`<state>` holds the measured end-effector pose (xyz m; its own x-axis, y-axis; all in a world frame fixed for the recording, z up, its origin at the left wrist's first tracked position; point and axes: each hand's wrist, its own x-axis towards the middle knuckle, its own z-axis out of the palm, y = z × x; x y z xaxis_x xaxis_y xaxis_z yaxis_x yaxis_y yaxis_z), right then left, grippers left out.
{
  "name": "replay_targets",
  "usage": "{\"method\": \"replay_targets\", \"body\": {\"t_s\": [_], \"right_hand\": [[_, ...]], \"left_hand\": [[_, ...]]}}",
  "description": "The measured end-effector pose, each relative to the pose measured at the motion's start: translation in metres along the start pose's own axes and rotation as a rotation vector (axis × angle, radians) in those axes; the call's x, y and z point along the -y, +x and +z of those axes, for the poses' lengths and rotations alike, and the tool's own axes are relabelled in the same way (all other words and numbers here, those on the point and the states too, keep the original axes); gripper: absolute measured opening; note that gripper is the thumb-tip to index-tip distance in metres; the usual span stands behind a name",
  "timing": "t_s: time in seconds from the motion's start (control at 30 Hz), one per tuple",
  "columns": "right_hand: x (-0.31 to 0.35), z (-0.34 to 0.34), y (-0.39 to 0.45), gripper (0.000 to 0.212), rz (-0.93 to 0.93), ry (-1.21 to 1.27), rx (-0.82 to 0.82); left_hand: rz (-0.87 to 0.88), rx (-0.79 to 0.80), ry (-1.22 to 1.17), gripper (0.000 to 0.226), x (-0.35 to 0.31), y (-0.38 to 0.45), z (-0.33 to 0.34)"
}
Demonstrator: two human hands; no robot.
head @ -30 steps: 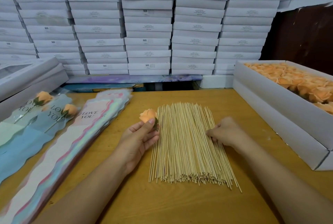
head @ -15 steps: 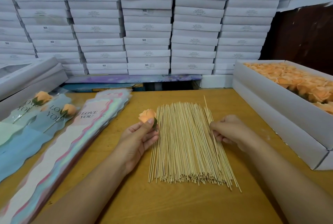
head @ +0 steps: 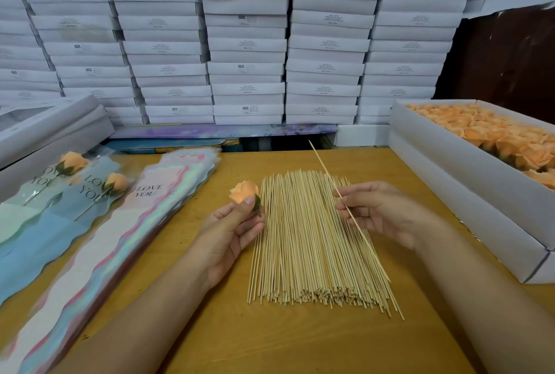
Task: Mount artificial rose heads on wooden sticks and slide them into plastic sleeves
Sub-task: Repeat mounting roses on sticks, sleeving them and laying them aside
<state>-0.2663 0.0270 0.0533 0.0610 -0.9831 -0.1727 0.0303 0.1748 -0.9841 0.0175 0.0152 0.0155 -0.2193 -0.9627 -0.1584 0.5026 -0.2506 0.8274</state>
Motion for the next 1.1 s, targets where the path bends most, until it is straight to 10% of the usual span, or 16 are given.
{"method": "replay_targets", "body": {"t_s": [1.1], "right_hand": [[0.005,0.018,-0.021,0.017,0.093,-0.427,0.355]], "left_hand": [[-0.003,-0.036,-0.185,0.039,-0.022,0.017,0.007]]}}
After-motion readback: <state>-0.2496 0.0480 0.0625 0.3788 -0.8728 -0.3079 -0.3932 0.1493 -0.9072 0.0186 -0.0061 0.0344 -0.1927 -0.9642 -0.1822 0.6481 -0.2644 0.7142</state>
